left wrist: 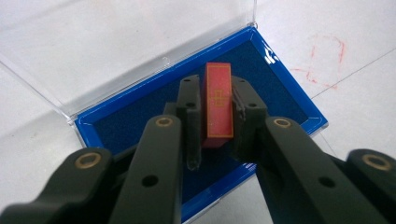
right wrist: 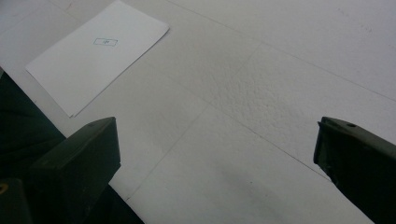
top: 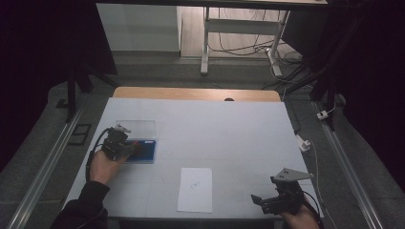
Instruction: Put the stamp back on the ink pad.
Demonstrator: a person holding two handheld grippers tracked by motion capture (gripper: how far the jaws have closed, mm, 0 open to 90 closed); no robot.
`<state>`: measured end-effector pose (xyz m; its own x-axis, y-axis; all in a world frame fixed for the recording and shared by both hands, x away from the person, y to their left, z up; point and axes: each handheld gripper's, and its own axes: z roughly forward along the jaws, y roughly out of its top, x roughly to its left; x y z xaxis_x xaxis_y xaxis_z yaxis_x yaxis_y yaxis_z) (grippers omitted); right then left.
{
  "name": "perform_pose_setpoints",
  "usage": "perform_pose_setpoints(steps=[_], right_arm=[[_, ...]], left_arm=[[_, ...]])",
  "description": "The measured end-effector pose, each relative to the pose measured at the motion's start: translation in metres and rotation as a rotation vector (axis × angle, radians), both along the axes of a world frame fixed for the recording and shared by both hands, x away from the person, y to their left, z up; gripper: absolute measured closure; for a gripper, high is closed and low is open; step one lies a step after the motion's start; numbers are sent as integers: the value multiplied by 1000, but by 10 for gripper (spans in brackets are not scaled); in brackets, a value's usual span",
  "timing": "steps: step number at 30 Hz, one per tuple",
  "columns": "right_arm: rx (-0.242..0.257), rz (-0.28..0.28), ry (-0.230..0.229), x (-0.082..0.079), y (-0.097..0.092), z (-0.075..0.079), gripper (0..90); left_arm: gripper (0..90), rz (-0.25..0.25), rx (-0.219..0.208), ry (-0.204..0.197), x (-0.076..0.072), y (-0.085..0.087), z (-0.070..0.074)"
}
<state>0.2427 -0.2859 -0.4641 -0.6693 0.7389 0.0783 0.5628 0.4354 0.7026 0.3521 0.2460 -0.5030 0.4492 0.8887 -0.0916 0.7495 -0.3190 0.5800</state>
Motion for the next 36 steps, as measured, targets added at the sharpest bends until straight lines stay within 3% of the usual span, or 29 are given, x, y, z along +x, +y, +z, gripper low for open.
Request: perform_pose_setpoints(steps=[23,36], right_arm=[[-4,0,-5,0,0,0,5],[-10,6,-6,-1,1,0,5]], left_arm=[[465,48,-90,-64,-7,6,11],[163,22,-166,-118,-17,1,21]])
